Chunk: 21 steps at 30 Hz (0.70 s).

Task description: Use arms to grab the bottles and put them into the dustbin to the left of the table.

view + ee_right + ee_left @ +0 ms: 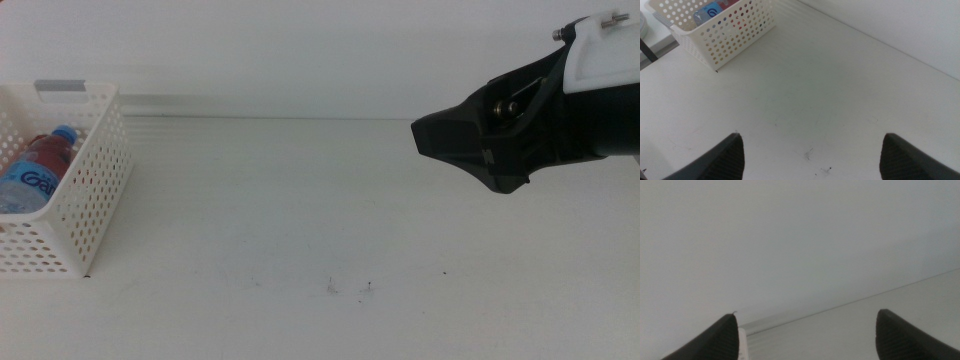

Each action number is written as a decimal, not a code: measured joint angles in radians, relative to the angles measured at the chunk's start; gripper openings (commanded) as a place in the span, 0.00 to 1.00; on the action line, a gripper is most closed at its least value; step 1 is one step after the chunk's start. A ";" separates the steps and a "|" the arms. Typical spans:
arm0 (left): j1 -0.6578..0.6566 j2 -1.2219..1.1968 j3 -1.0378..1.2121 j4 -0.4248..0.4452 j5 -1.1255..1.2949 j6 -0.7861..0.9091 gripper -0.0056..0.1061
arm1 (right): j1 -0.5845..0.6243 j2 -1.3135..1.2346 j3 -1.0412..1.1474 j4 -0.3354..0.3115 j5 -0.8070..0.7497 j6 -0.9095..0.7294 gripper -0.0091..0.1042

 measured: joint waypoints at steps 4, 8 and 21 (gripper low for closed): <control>0.000 0.000 0.004 0.014 -0.002 0.000 0.89 | -0.019 -0.006 0.021 0.002 -0.031 0.000 0.84; -0.002 -0.052 0.092 0.016 -0.127 0.000 0.89 | -0.129 -0.055 0.147 0.010 -0.193 0.000 0.84; -0.002 -0.484 0.760 0.003 -0.531 0.000 0.89 | -0.712 -0.607 0.856 0.049 -0.496 0.000 0.84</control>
